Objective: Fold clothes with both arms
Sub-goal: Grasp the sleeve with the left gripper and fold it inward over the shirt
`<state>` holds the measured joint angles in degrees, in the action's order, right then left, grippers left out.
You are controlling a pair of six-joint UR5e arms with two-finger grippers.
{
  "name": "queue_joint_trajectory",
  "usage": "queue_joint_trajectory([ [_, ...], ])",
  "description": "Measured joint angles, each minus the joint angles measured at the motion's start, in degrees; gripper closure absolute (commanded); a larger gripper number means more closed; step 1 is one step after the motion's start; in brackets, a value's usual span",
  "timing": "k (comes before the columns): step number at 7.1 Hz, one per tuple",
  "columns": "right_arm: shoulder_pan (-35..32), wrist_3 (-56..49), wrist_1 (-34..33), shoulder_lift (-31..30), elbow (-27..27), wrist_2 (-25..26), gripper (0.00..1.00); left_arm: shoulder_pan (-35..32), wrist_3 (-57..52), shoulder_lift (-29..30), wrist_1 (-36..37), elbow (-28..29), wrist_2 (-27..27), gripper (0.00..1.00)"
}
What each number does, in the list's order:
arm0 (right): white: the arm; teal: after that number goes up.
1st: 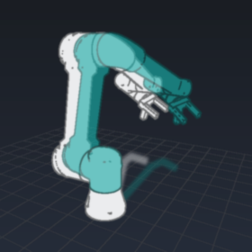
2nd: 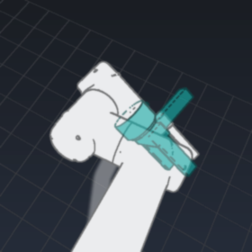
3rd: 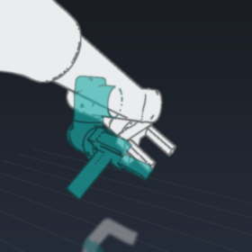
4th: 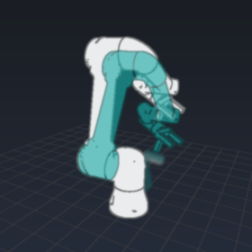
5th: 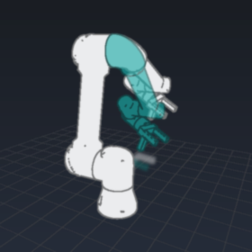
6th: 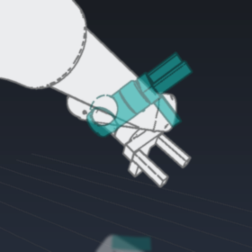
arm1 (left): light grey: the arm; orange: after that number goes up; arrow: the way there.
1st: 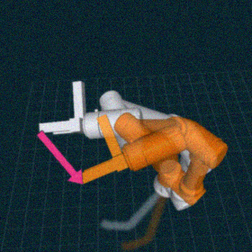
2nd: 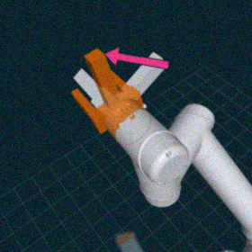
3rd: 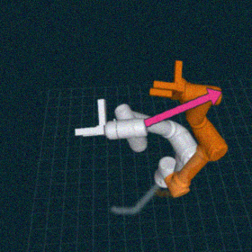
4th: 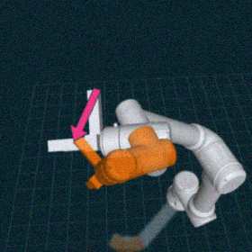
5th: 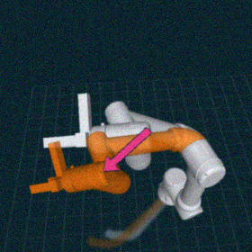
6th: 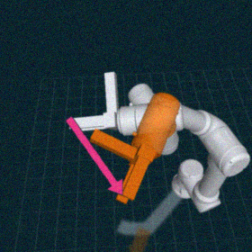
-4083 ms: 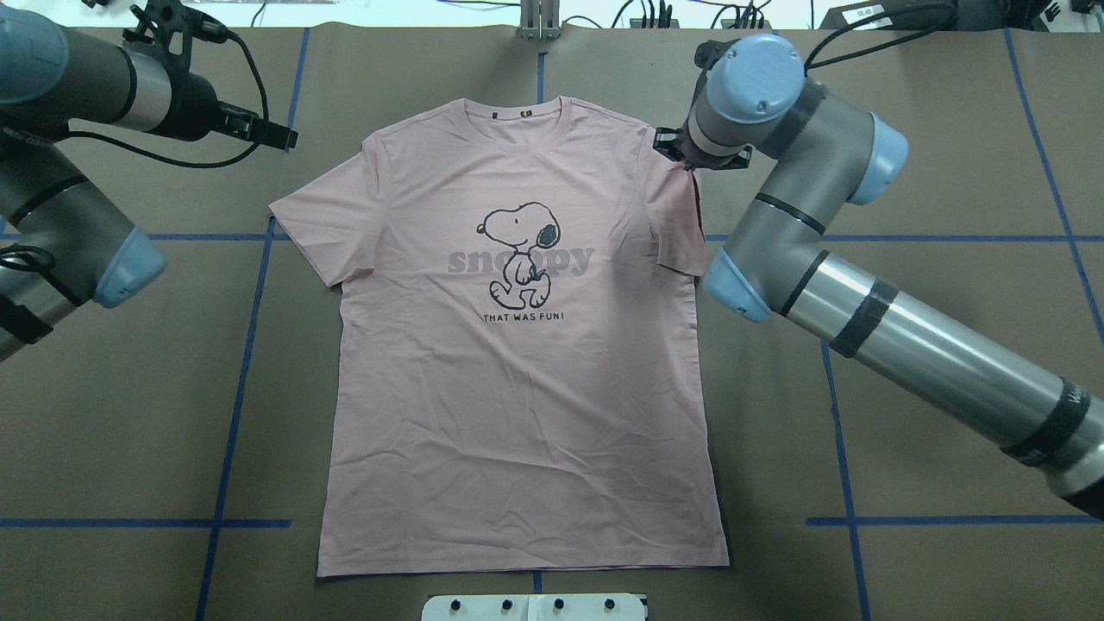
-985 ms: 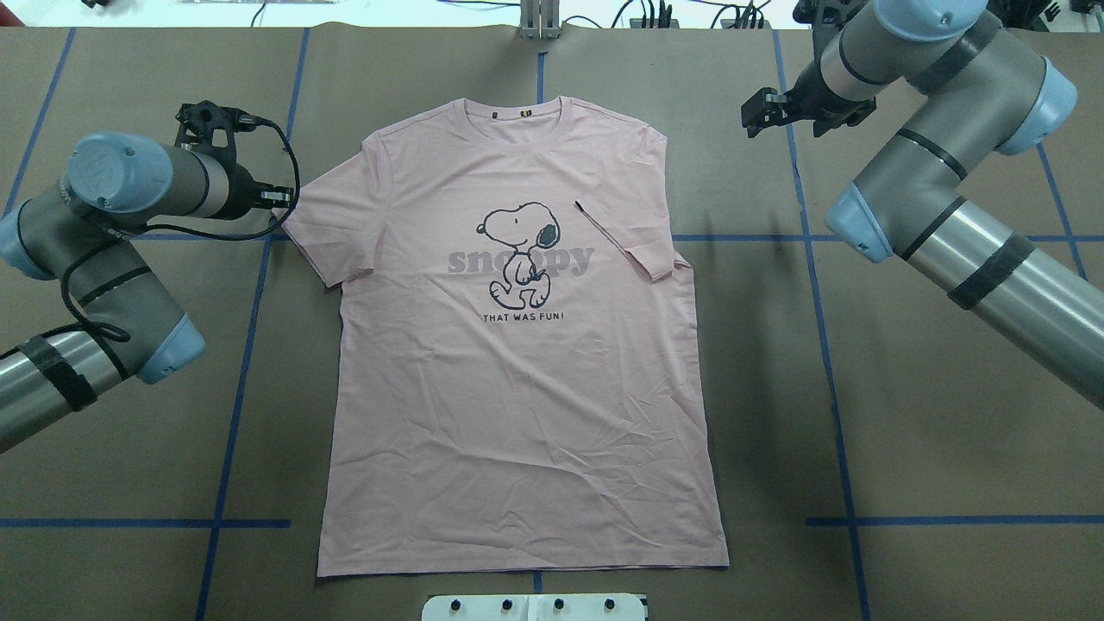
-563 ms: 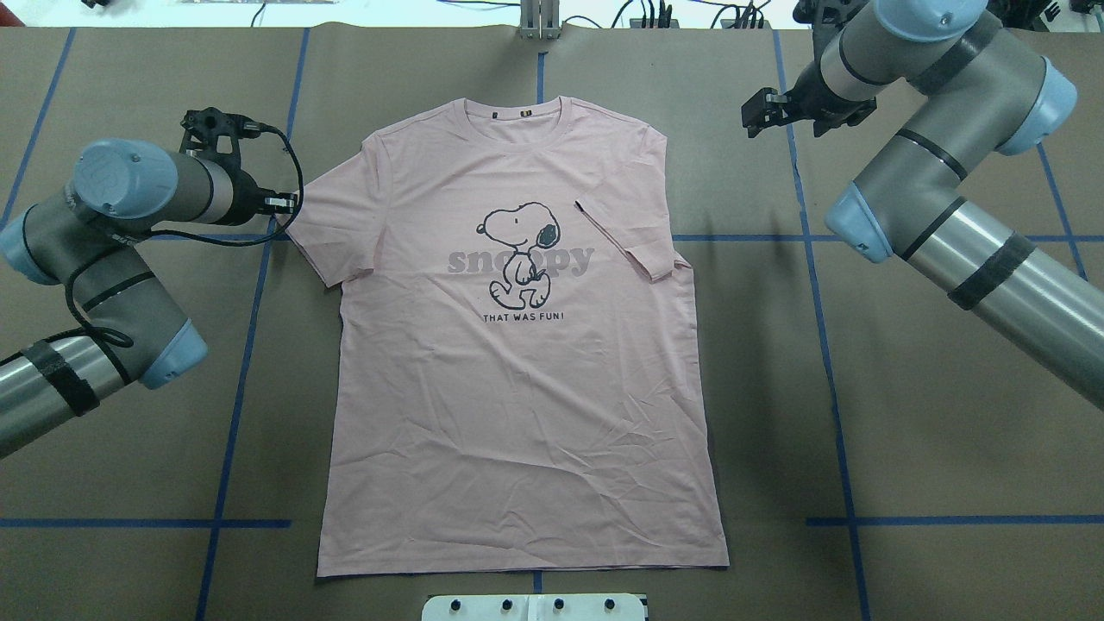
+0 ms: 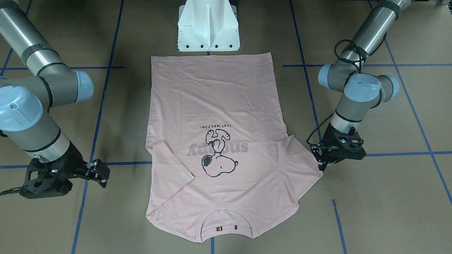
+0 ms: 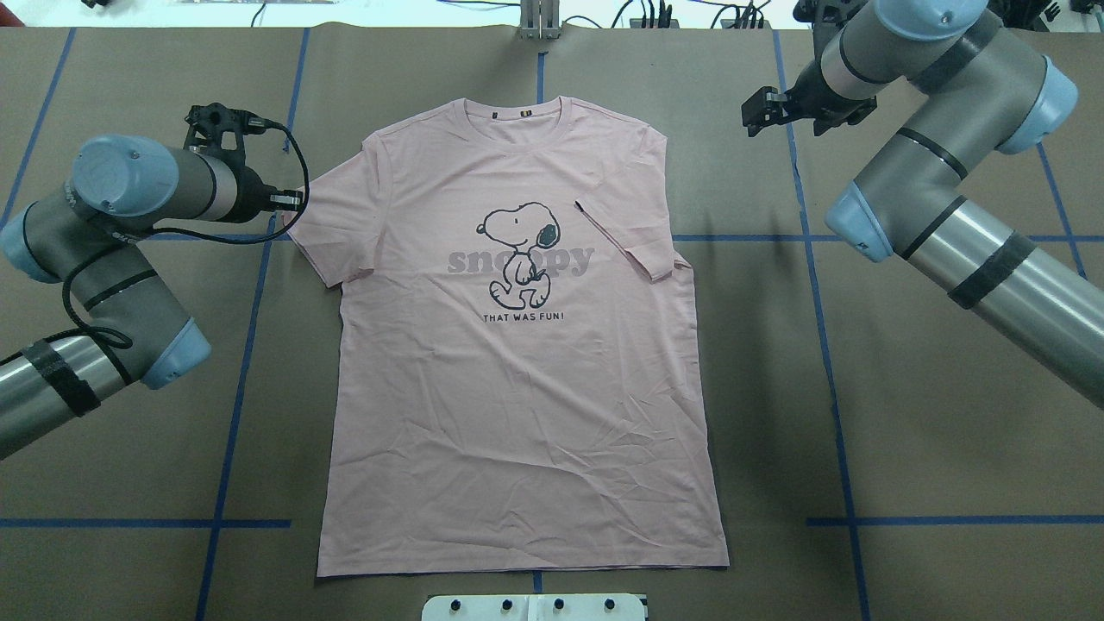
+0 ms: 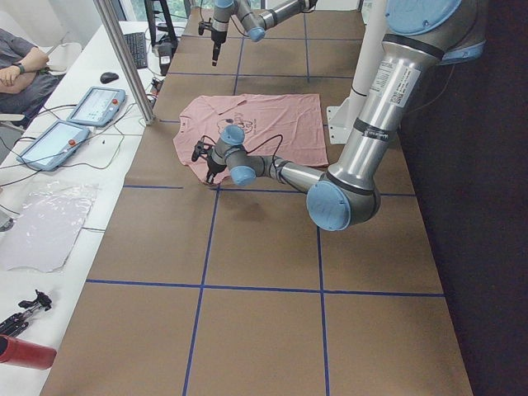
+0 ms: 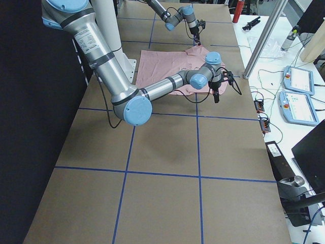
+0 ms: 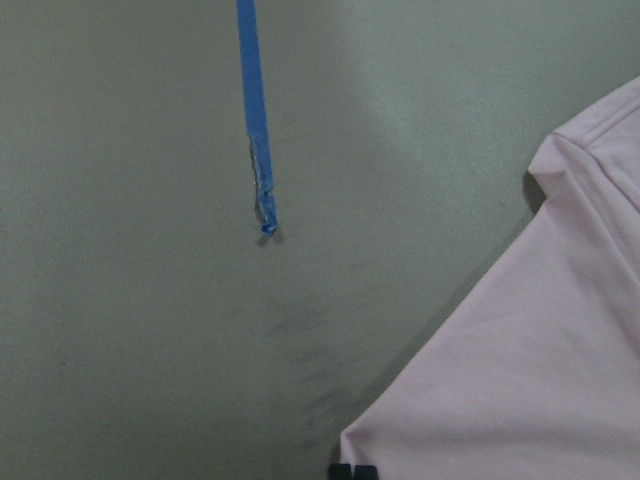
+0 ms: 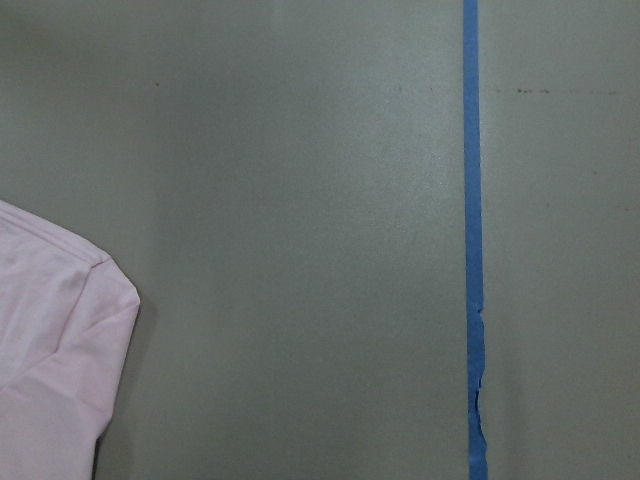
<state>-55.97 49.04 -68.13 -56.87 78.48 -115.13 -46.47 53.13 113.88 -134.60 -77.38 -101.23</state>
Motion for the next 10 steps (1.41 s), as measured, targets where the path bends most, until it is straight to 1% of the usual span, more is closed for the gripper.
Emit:
queue_joint_trajectory([
  [1,0.03,0.00,-0.04,-0.01,-0.01,0.01,0.00,0.13,0.01,0.73,3.55,-2.23,-0.02,1.00],
  [2,0.06,0.00,-0.04,-0.05,-0.05,0.05,0.00,0.36,0.16,2.34,10.24,-5.44,-0.02,1.00],
  [3,0.06,0.00,-0.01,-0.07,-0.07,0.09,0.00,0.94,0.67,5.18,19.21,-9.00,0.00,1.00],
  [4,0.06,0.01,0.01,-0.08,-0.08,0.13,0.00,2.22,2.51,8.66,27.47,-11.28,0.14,1.00],
  [5,0.10,0.06,0.01,-0.07,-0.09,0.15,0.00,4.10,5.49,11.69,32.84,-11.85,0.37,1.00],
  [6,0.16,0.10,0.02,-0.03,-0.09,0.16,0.00,5.67,7.57,14.21,35.39,-10.65,0.64,1.00],
  [9,0.38,0.61,0.02,0.07,-0.14,0.17,0.00,6.86,9.98,23.94,36.60,2.37,3.54,1.00],
  [10,0.48,0.70,0.02,0.11,-0.16,0.17,0.00,6.88,9.84,25.93,36.56,5.36,3.81,1.00],
])
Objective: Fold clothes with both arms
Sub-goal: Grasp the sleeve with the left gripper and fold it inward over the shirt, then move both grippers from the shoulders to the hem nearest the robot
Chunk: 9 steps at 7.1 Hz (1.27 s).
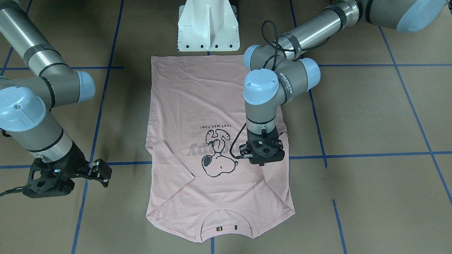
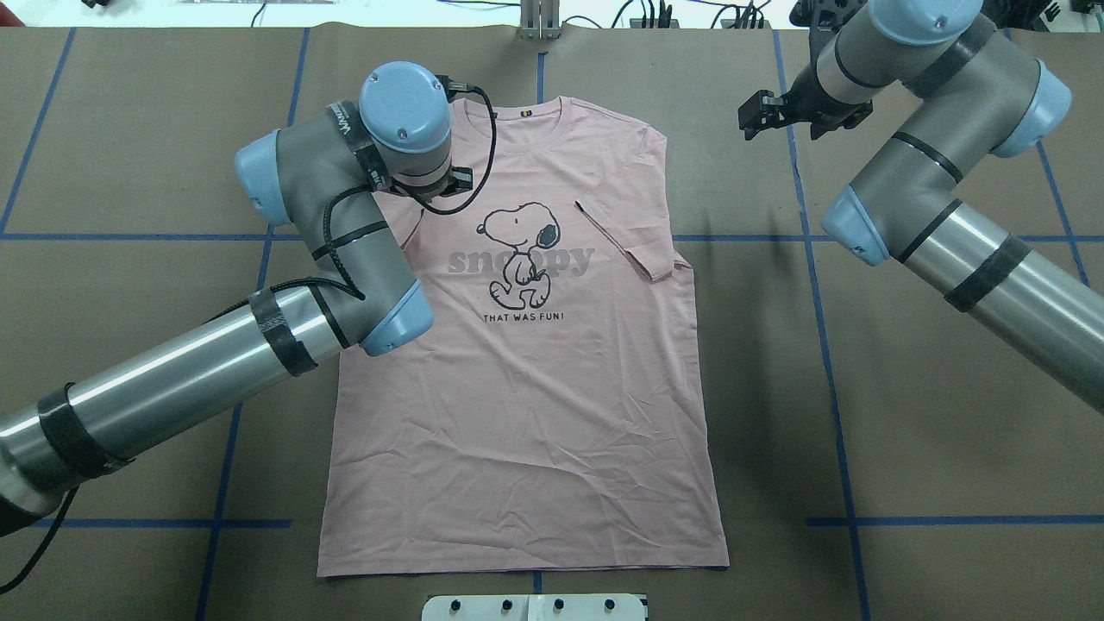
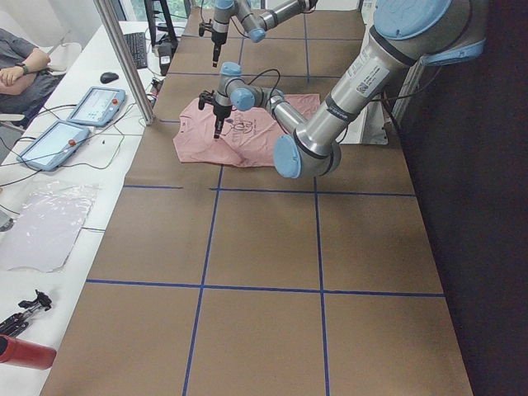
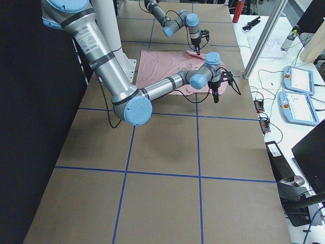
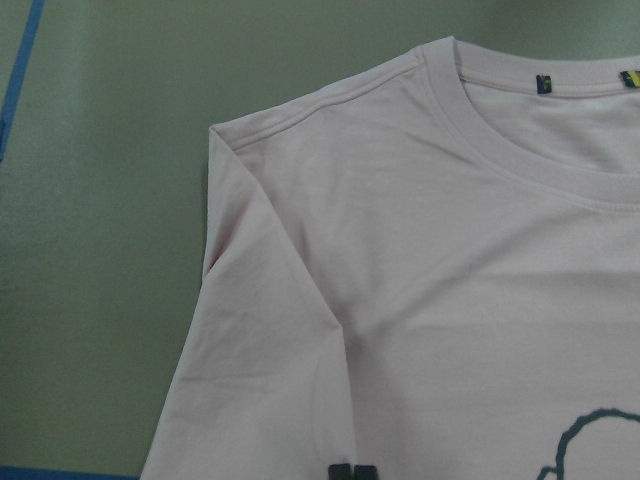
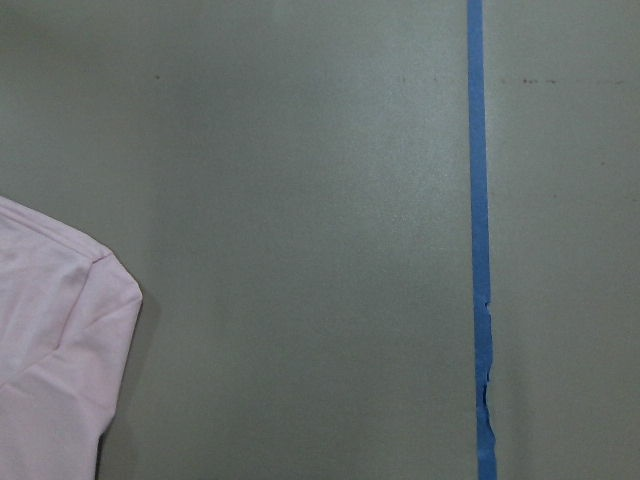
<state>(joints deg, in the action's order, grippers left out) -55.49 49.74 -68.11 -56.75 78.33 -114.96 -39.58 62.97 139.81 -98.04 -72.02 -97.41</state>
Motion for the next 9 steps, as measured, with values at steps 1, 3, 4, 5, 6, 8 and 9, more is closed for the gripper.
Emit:
queue_joint_trajectory([
  [1,0.09,0.04,0.00,0.03,-0.01,0.00,0.00,0.03,-0.24,1.33,-0.05,1.97,0.27,0.01],
  [3,0.26,0.40,-0.02,0.18,0.18,0.00,0.00,-0.09,-5.07,1.90,-0.02,2.07,0.52,0.00],
  [4,0.81,1.75,-0.11,0.09,0.95,0.11,0.00,-0.22,-7.98,0.59,0.03,-1.24,-0.17,0.00],
  [5,2.52,4.60,-0.36,-0.25,2.83,0.92,0.00,-0.27,-9.25,-2.69,0.00,-7.09,-1.86,0.00],
  [6,5.18,8.16,-0.63,-0.96,5.80,2.50,0.00,-0.24,-9.69,-7.05,-0.04,-14.19,-3.67,0.00],
  [8,12.99,18.12,-3.57,-3.67,16.07,7.10,0.00,0.37,-9.28,-15.21,-0.20,-27.02,-5.43,0.00],
  [9,19.20,24.21,-7.62,-5.65,23.10,12.66,0.00,1.62,-7.35,-19.11,-0.45,-32.06,-5.87,0.00],
])
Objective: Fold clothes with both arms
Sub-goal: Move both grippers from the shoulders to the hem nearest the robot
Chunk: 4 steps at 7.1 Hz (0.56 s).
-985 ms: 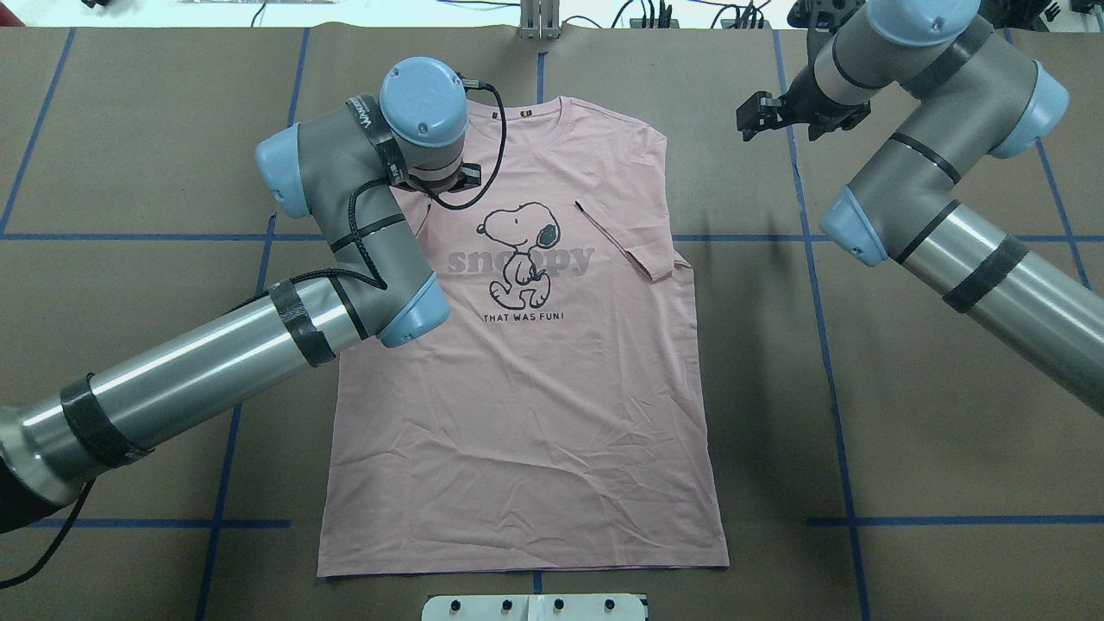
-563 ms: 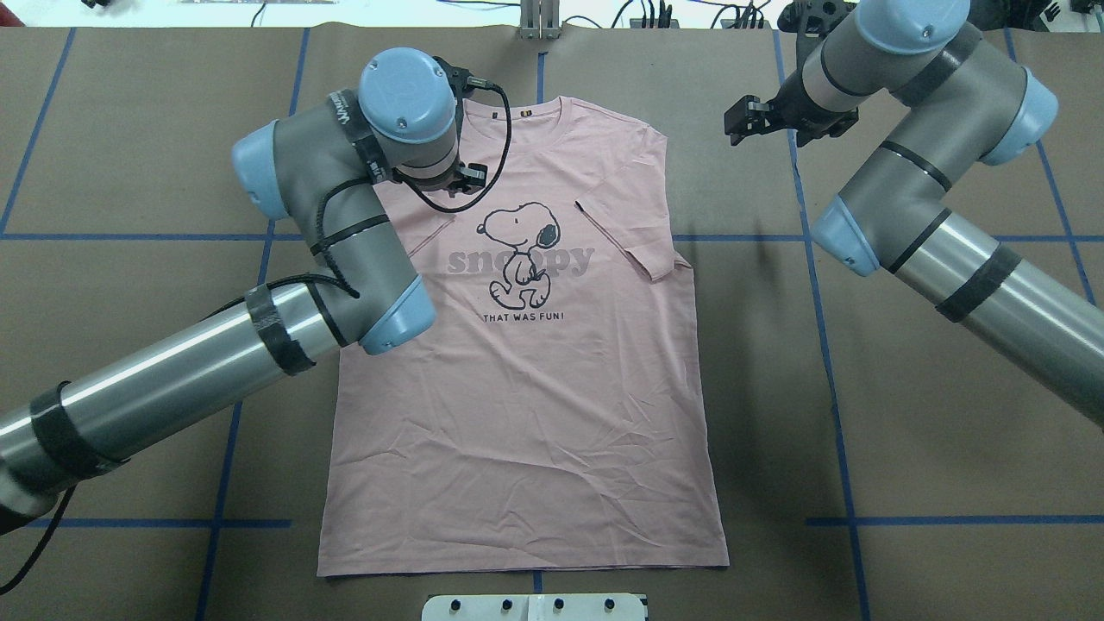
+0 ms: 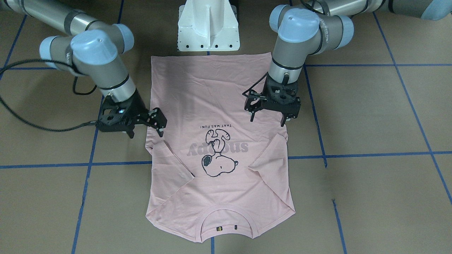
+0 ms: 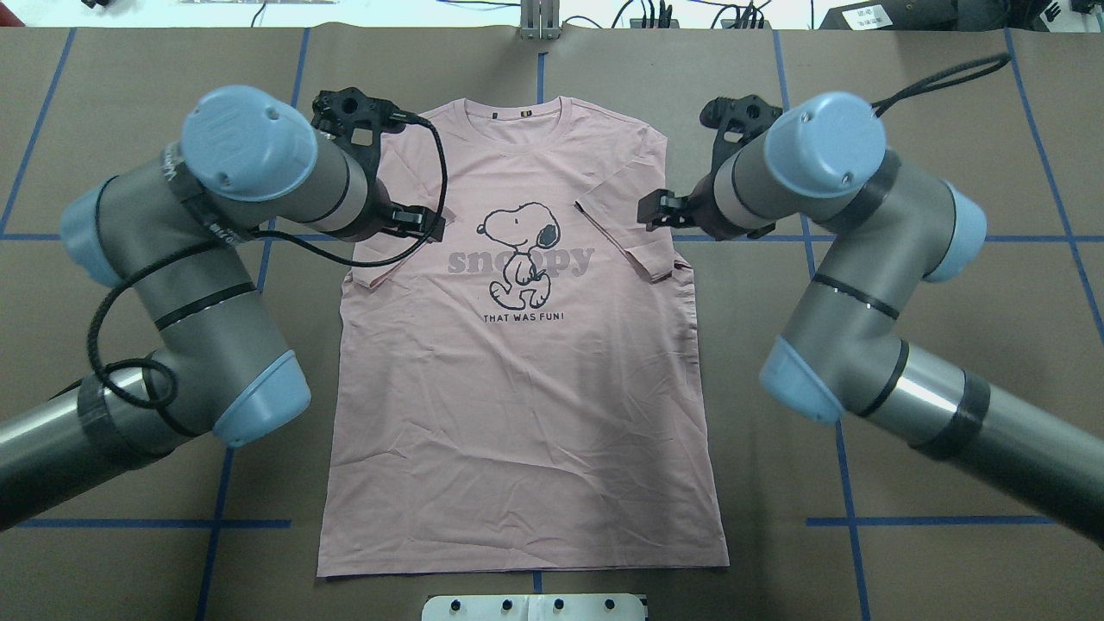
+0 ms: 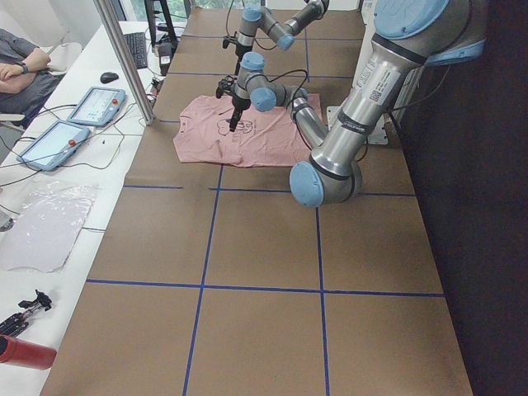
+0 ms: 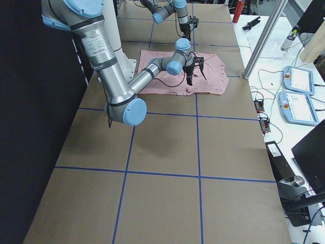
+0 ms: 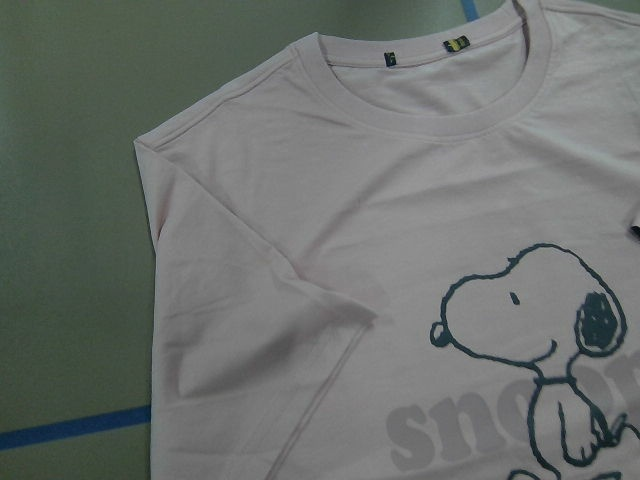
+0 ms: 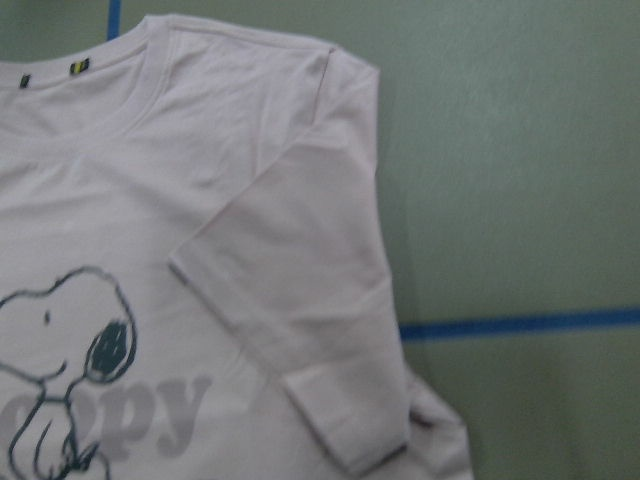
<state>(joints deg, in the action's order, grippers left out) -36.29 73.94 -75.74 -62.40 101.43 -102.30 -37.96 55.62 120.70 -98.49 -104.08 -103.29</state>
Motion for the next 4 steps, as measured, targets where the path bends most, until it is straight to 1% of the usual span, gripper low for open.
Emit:
queue_joint_trajectory([
  [1,6.92,6.06,-3.96,-2.83,7.08,6.19,0.01,2.16,3.84,-3.54,-0.22,-4.28,-0.19,0.00],
  [2,13.52,12.09,-6.21,-6.55,13.21,11.44,0.05,4.80,8.43,-6.97,-0.34,-8.36,-0.13,0.03],
  [3,19.25,17.48,-7.13,-10.56,18.03,15.72,0.14,7.68,13.67,-9.88,-0.44,-11.59,0.15,0.20],
  [4,23.64,21.85,-7.49,-14.36,21.51,18.49,0.22,11.06,19.98,-12.34,-1.09,-13.79,1.46,0.33],
])
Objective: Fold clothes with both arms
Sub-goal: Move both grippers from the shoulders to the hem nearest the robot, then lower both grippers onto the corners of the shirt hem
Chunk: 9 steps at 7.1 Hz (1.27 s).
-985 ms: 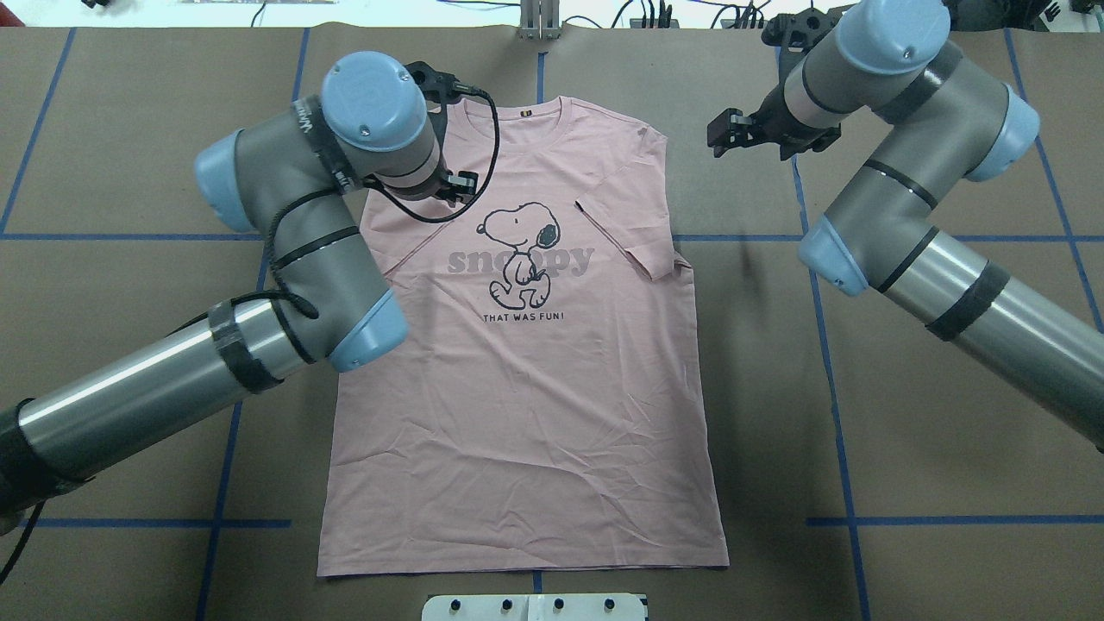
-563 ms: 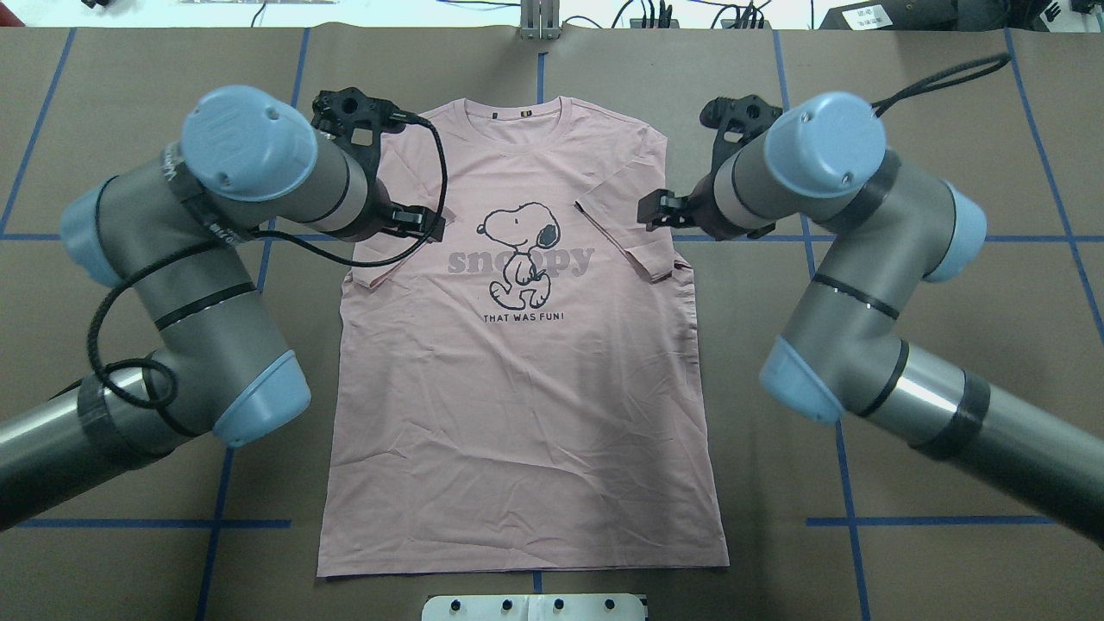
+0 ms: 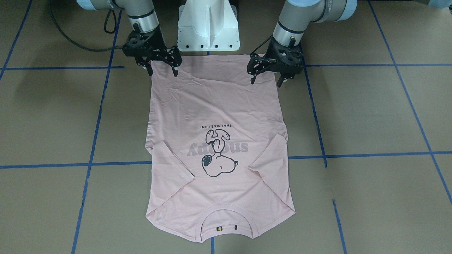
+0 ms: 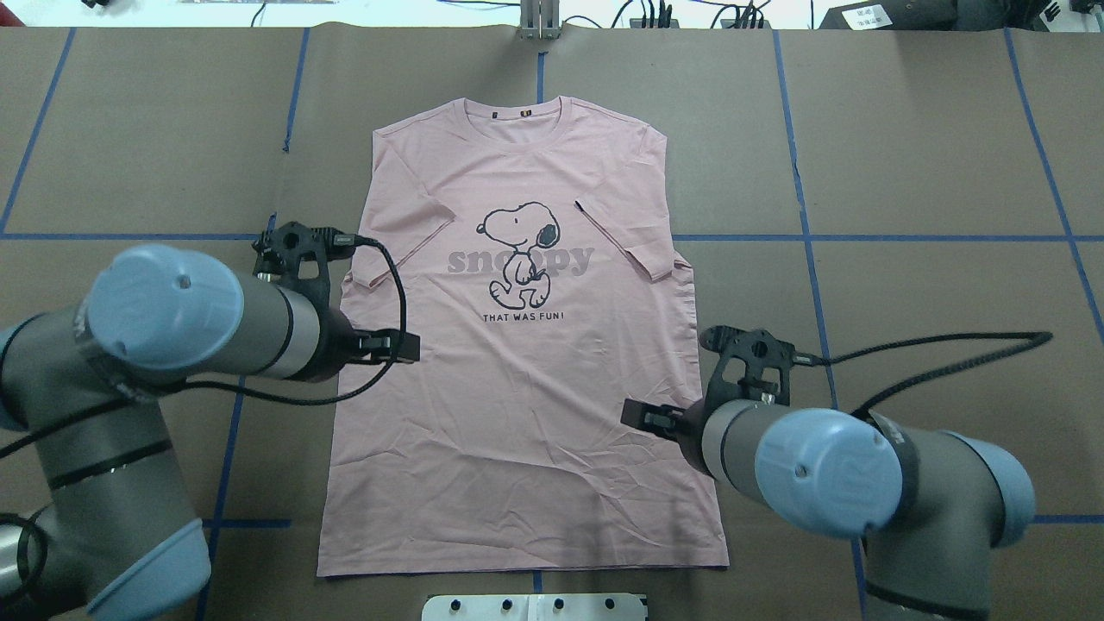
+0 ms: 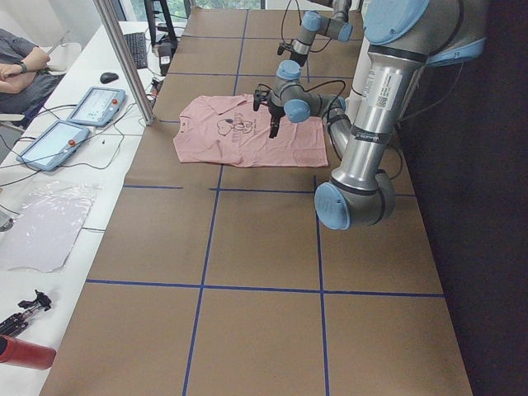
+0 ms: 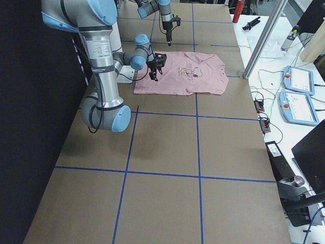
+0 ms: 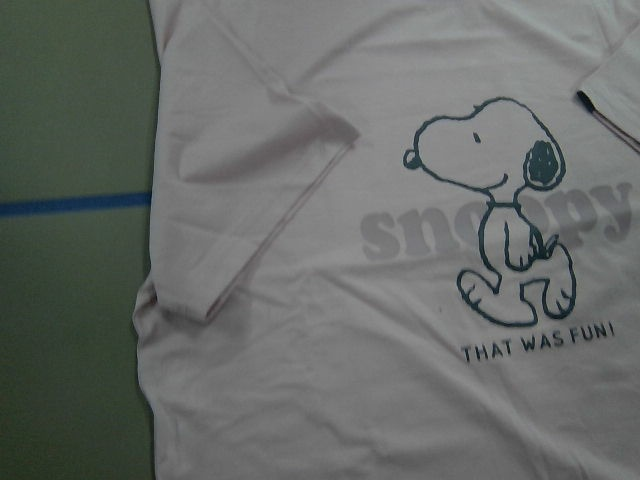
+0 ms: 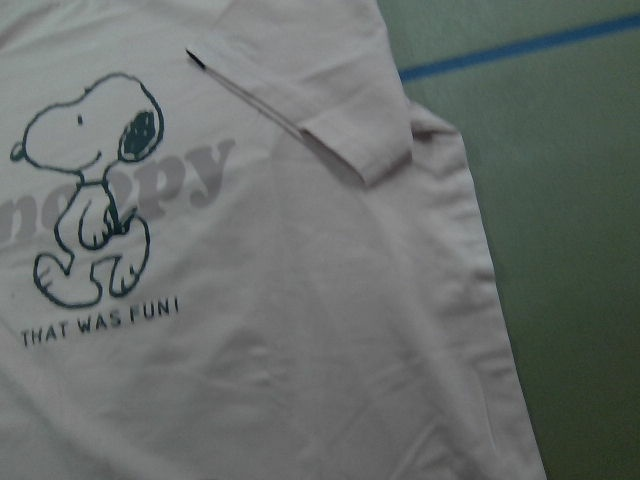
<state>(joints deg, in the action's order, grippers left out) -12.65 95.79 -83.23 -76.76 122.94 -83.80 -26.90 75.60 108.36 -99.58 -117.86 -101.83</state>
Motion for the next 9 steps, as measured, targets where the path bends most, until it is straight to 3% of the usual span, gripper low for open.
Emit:
queue_joint_trajectory([
  [2,5.61,8.49,-0.11,-4.50,2.96,2.78,0.46,8.22,13.87,-6.18,-5.12,-2.06,6.55,0.38],
  [5,9.56,17.74,-0.15,-5.45,3.36,5.21,0.43,16.92,24.51,-11.33,-8.18,-2.54,12.43,0.42],
  [9,9.86,18.41,-0.18,-5.59,3.36,5.26,0.41,20.91,26.57,-15.38,-8.19,-2.82,13.34,0.42],
])
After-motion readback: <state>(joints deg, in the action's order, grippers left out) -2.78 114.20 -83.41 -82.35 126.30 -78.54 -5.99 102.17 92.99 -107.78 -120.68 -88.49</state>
